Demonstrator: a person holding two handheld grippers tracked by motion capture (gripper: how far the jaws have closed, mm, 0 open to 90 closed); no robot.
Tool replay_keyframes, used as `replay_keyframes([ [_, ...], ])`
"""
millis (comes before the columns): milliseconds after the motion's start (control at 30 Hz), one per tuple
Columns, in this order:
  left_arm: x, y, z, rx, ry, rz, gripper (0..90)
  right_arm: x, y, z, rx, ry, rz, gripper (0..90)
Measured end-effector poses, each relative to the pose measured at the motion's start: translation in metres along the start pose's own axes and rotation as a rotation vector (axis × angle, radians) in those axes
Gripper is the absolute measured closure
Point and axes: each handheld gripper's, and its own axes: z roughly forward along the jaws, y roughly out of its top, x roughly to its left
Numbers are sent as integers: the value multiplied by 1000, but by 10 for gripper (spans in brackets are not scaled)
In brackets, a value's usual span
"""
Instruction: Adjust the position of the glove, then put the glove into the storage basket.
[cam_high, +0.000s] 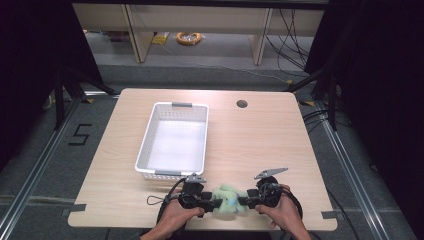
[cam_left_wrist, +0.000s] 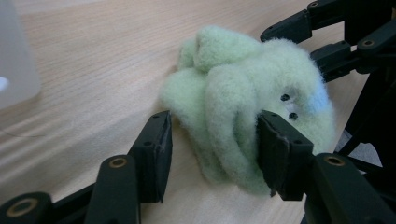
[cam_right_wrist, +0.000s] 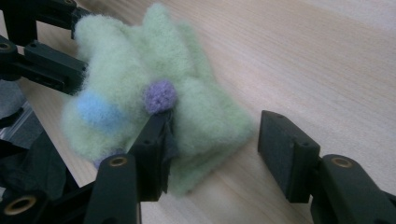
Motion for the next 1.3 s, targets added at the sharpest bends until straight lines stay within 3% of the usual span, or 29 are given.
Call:
replay_keyframes([
  [200,-3,-2,4,5,-29,19,545,-3,-2,1,-3,37,17,515],
  [300,-1,-3,4,-1,-51,4,593,-4,-3,1,-3,67,29,551],
  [567,-7,-3,2,-14,-37,37,693,-7,-4,1,-23,120,-26,703],
  [800,-9,-1,-2,-9,-30,82,733,-2,-3,-1,-34,99,-61,735],
  [867,-8,-1,-3,-17,-45,84,748,-2,-3,-2,-30,116,-75,739],
  [967,-10,-3,-4,-30,-40,84,753,-1,-3,-4,-27,104,-77,740],
  [1000,-9,-2,-6,-15,-57,95,755,0,-3,-4,-30,99,-79,740],
  [1300,-11,-2,-12,-28,-53,95,765,3,-1,-7,-34,103,-98,741],
])
